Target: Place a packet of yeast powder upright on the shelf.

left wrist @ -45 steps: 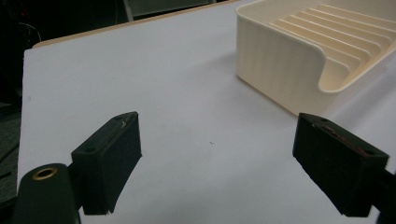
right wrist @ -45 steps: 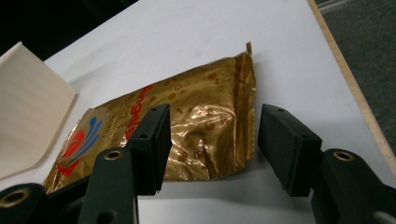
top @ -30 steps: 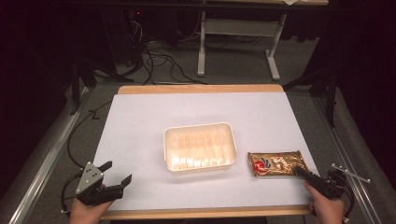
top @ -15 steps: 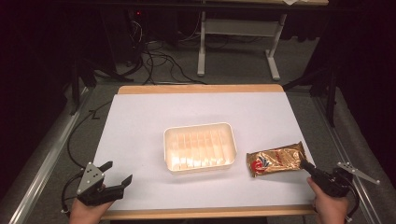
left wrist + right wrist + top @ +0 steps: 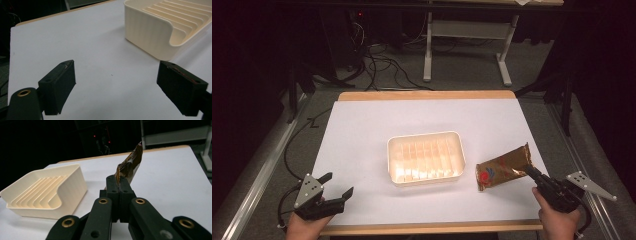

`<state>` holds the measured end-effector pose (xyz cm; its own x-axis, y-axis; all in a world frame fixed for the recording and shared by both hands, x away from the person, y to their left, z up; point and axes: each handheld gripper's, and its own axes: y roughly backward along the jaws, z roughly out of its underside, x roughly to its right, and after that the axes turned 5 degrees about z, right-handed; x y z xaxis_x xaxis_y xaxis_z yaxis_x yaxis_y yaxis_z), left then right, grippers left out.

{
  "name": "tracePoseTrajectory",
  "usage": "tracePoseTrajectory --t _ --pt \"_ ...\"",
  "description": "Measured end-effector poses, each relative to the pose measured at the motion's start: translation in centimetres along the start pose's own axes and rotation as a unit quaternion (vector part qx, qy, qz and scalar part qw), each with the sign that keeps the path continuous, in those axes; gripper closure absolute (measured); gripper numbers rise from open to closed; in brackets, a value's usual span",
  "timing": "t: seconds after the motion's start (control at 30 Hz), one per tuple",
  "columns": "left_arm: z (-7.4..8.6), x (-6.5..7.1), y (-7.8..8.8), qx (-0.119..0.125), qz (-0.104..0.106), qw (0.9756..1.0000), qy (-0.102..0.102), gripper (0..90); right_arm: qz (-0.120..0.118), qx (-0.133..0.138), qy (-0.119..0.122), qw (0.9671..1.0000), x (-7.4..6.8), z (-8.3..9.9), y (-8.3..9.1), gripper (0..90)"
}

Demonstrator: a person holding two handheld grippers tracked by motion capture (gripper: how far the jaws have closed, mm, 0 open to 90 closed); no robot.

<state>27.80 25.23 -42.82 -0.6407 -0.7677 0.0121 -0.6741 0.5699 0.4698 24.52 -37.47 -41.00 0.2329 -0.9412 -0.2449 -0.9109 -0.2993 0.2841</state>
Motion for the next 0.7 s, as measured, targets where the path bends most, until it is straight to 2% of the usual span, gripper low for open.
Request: tracePoseTrajectory --t 0.17,0.27,0.7 --pt "0.0 0.0 0.0 0.001 -0.002 1.0000 0.000 15.9 0.005 0.013 0.041 0.9990 -1.8 -0.5 -0.1 90.0" --pt "0.1 -0.1 0.2 0.002 -0.004 1.0000 0.000 15.8 0.005 0.017 0.056 0.9983 -2.4 -0.8 -0.3 90.0" --pt "1.1 -0.5 2.2 0.007 -0.029 0.9994 0.015 15.9 -0.021 0.041 0.076 0.9960 -4.2 -2.0 -1.3 90.0"
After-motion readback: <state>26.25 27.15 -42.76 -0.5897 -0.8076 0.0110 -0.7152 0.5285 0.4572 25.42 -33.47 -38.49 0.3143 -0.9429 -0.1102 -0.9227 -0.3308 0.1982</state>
